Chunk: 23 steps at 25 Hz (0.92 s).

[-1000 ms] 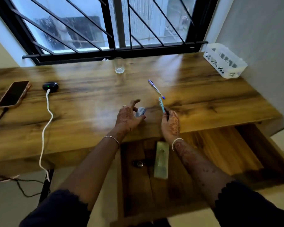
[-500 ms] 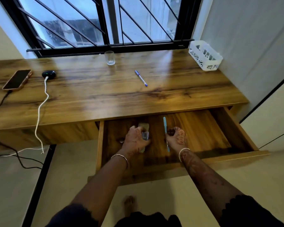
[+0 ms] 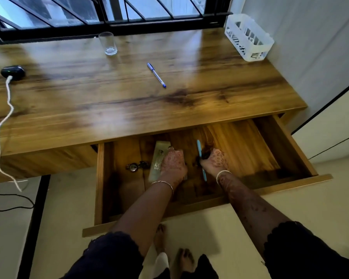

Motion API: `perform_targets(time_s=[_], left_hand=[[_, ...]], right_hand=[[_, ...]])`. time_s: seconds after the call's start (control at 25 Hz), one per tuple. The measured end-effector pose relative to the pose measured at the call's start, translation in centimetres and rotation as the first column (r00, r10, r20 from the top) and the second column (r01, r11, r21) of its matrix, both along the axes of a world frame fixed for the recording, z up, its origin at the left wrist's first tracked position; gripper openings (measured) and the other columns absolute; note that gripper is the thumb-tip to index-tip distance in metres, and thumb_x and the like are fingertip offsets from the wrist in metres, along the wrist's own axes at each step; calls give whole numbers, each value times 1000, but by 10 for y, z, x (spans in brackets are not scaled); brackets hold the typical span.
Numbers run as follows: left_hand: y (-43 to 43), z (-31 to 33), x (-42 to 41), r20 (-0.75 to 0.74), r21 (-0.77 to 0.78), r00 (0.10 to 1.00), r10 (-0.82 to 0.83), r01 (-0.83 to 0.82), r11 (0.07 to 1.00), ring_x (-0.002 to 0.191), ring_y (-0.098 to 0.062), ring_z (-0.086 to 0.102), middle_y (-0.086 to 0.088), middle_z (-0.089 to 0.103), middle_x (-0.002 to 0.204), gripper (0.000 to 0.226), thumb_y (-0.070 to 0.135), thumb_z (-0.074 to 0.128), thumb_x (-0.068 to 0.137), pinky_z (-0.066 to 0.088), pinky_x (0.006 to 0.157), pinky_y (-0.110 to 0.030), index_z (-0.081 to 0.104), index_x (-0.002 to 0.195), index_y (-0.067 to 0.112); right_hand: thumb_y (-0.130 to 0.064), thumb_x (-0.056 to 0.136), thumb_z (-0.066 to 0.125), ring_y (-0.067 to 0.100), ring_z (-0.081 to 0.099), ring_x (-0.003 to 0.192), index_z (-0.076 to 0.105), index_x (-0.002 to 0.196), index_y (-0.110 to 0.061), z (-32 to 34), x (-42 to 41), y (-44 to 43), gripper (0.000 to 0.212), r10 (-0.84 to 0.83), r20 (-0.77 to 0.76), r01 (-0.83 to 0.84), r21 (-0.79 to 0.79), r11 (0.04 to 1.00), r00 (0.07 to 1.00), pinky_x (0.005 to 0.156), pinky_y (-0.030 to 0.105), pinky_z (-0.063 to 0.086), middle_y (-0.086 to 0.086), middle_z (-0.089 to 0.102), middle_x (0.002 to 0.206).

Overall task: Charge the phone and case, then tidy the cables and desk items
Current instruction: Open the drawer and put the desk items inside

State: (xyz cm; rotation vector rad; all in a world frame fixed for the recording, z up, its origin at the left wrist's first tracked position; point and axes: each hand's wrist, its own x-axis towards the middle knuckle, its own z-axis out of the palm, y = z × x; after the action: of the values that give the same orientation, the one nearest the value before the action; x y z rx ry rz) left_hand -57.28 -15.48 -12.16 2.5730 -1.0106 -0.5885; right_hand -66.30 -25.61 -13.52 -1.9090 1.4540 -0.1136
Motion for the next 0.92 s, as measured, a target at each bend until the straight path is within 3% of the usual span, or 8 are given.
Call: perform_targets(time_s=[0.28,0.4,0.52,0.6,0.72,0.8,0.92], left_hand=[[-5,-7,8,-68,-10,998,-14,13,1000,128,-29,46,-14,49,136,39,11,51,93,38,106,-35,51,131,10],[-6,1,7,-100,-11,992,-74,73,997,124,-28,50,-12,51,133,40,19,61,88,46,98,-35,53,127,14],[0,5,-1,-189,112,970,-151,174,978,129,-31,45,-12,40,143,62,14,72,80,49,98,-37,44,136,17],[2,5,-4,-149,182,969,-199,225,957,132,-34,40,-15,36,145,66,6,70,80,46,102,-41,40,138,16],[-4,6,-1,-65,168,980,-190,199,966,133,-34,38,-16,32,147,60,-6,58,84,45,103,-43,41,138,14],[-11,8,5,-44,145,983,-178,182,972,134,-33,38,-16,30,148,57,-5,56,86,44,105,-42,41,138,13],[-11,7,9,-1,90,988,-152,151,984,133,-32,38,-16,34,146,53,3,60,86,44,105,-41,44,136,13]], right_hand=[[-21,74,73,28,65,97,64,103,-12,-7,3,-2,32,31,19,-31,2,1000,999,77,32,56,11,67,107],[-22,74,74,28,65,99,64,104,-12,-6,4,-3,33,48,4,-48,-13,999,999,75,29,54,11,67,107],[-23,75,73,27,64,100,64,106,-11,-5,2,-1,34,66,-11,-66,-14,998,998,74,28,51,11,67,108],[-25,76,72,27,64,101,64,108,-12,-4,2,0,35,69,-16,-69,-21,997,998,77,30,53,11,66,110],[-24,78,72,24,64,100,64,102,-14,-2,4,1,27,86,-12,-87,-52,995,996,73,26,50,8,67,108],[-22,78,71,24,64,97,65,100,-14,-1,4,1,24,97,-8,-97,-81,992,995,69,23,48,8,67,106],[-21,79,70,24,63,99,66,101,-13,-1,3,0,24,122,1,-121,-104,987,993,76,27,51,8,67,107]])
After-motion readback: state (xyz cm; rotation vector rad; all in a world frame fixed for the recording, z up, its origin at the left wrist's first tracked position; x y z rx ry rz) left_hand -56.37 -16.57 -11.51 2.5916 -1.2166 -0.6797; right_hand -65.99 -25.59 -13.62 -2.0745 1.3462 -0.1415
